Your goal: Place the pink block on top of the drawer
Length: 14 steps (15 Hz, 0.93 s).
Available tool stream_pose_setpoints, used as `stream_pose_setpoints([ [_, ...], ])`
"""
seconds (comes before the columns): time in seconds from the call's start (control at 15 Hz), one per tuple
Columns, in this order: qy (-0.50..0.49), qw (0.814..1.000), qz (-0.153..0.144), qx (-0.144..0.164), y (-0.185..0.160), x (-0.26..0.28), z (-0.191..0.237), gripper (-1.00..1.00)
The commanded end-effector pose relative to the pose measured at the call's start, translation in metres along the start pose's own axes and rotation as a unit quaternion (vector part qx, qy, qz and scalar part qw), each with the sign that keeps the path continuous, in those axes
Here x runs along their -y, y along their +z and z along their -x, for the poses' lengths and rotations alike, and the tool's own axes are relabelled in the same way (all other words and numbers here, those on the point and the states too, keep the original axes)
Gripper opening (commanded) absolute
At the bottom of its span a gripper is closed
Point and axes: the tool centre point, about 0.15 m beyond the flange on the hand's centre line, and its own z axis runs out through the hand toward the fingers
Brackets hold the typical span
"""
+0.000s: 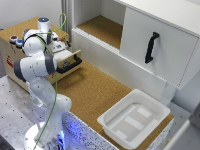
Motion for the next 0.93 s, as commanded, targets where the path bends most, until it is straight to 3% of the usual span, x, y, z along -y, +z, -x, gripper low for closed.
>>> stream_pose_setpoints([
  [0.0, -0.010, 1.000, -0.019, -0.007, 0.019, 0.002, 0.004, -1.00],
  [0.53, -0.006, 0.999, -0.023, 0.025, 0.006, 0.007, 0.005, -1.00],
  [0.87, 0.001, 0.997, 0.011, 0.071, -0.057, -0.008, 0.006, -1.00],
])
